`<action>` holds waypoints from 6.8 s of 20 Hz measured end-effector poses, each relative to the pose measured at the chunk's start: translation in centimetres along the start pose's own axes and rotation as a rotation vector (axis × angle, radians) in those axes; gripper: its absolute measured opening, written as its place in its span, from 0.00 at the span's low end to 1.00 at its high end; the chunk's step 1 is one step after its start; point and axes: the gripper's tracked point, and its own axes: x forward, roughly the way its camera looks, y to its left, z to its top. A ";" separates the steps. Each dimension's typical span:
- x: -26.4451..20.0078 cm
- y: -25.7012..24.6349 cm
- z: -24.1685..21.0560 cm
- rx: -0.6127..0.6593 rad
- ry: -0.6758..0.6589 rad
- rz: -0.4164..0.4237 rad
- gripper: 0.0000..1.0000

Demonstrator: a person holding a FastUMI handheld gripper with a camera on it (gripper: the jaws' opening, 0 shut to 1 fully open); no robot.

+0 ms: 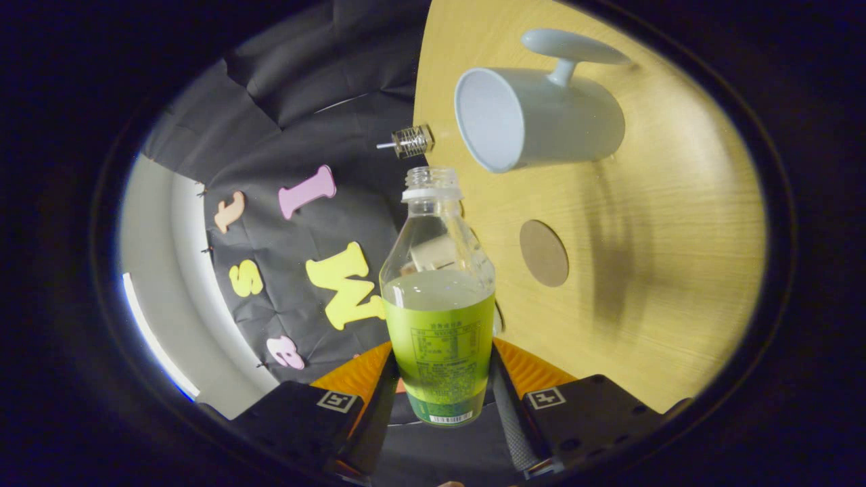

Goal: Take the bottle from table, then pour the juice into the cup, finally place the bottle on the coaster

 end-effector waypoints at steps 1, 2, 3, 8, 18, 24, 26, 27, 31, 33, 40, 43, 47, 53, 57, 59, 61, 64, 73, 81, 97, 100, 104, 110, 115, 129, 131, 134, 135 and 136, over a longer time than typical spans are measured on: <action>0.1 0.1 0.1 0.013 0.000 0.003 0.76; 0.2 0.2 0.2 0.030 -0.002 0.005 0.76; 0.2 0.2 0.2 0.045 -0.002 0.006 0.76; -0.1 1.3 0.7 0.111 0.000 0.031 0.76; 0.1 3.5 0.6 0.254 -0.003 0.086 0.76; -0.2 4.5 1.5 0.304 -0.031 0.102 0.75; 0.0 4.8 1.3 0.324 -0.033 0.114 0.76; 0.0 5.1 1.3 0.339 -0.034 0.123 0.76; -0.1 6.2 1.2 0.396 -0.027 0.171 0.76; -0.1 6.2 1.4 0.411 -0.027 0.177 0.76; -0.6 6.9 1.4 0.424 -0.029 0.190 0.76; -0.8 6.9 1.0 0.366 -0.024 0.198 0.76; -1.4 6.0 0.1 0.196 -0.017 0.172 0.76; -2.8 3.5 -2.6 -0.113 0.000 0.094 0.76; -3.3 2.0 -3.0 -0.374 -0.011 0.030 0.76; -3.8 1.4 -3.0 -0.508 -0.014 -0.010 0.76; -4.2 1.1 -3.3 -0.621 -0.007 -0.034 0.76; -4.5 0.0 -3.6 -0.797 0.004 -0.073 0.76; -4.8 -0.6 -5.7 -1.448 -0.010 -0.135 0.76; -3.7 1.7 -3.7 -1.769 -0.134 -0.144 0.77; 7.4 2.2 0.3 -1.843 -0.137 -0.227 0.78; 9.1 1.6 2.5 -1.824 -0.135 -0.260 0.78; 11.3 0.1 4.6 -1.817 -0.108 -0.304 0.79; 13.5 -3.5 6.4 -1.823 -0.039 -0.355 0.80; 14.5 -5.6 7.0 -1.848 0.019 -0.404 0.81; 12.4 -4.1 6.7 -1.837 -0.009 -0.374 1.00; 11.1 -4.2 6.5 -1.839 0.001 -0.377 1.00; 8.2 -3.3 5.5 -1.837 0.002 -0.348 1.00; 7.1 -2.8 5.3 -1.830 -0.008 -0.331 1.00; 5.9 -2.3 5.0 -1.828 -0.018 -0.314 1.00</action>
